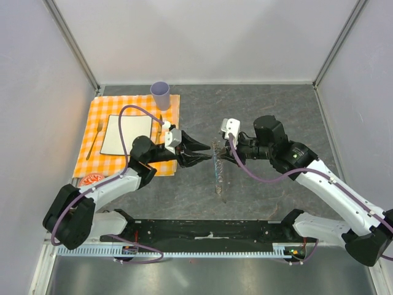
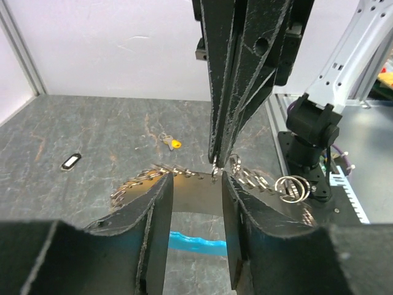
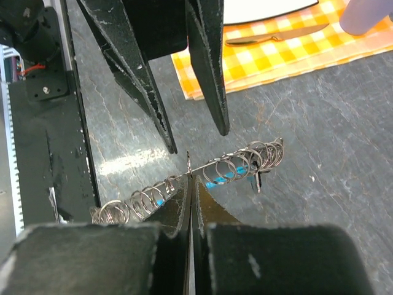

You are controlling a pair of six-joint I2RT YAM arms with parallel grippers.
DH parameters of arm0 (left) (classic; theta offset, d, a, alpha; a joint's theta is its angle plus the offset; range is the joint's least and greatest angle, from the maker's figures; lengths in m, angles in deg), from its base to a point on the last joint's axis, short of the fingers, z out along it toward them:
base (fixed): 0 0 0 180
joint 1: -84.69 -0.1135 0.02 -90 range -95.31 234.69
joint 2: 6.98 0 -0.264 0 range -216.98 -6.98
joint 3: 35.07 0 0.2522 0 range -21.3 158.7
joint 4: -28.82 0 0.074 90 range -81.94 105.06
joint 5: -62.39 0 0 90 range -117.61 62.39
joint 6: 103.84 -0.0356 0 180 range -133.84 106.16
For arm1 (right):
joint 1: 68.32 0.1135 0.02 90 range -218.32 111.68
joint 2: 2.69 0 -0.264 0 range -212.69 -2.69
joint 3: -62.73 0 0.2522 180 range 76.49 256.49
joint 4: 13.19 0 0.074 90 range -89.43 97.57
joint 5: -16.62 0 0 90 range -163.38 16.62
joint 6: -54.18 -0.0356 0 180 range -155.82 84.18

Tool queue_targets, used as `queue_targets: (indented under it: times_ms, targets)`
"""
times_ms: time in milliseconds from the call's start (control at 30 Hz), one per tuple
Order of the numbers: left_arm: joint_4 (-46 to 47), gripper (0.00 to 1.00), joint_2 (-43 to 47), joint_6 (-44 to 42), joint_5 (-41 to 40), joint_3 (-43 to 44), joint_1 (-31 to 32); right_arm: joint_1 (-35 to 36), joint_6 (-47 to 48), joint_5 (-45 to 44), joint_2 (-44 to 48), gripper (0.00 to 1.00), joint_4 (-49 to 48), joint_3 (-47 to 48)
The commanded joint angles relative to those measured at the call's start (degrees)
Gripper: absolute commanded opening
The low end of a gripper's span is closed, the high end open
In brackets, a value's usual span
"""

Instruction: Put the keys on the keyring

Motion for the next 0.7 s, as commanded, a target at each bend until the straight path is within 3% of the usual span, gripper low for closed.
queue_targets:
  times_ms: [0,233,667]
  targets:
    - [-11.6,0.45,1.6,-9.6,0.7,3.7,0.0,1.1,5.1,-1.8,-1.8,0.00,8.0,6.8]
    - [-13.6,0.46,-0.4,-8.5,5.1,6.6,0.1,3.6,6.2,-4.9,-3.6,0.00,9.2,7.7]
    - [-21.2,0.38,-4.6,-9.1,12.4,10.9,0.8,3.9,6.6,-6.8,-3.9,0.00,8.1,7.1]
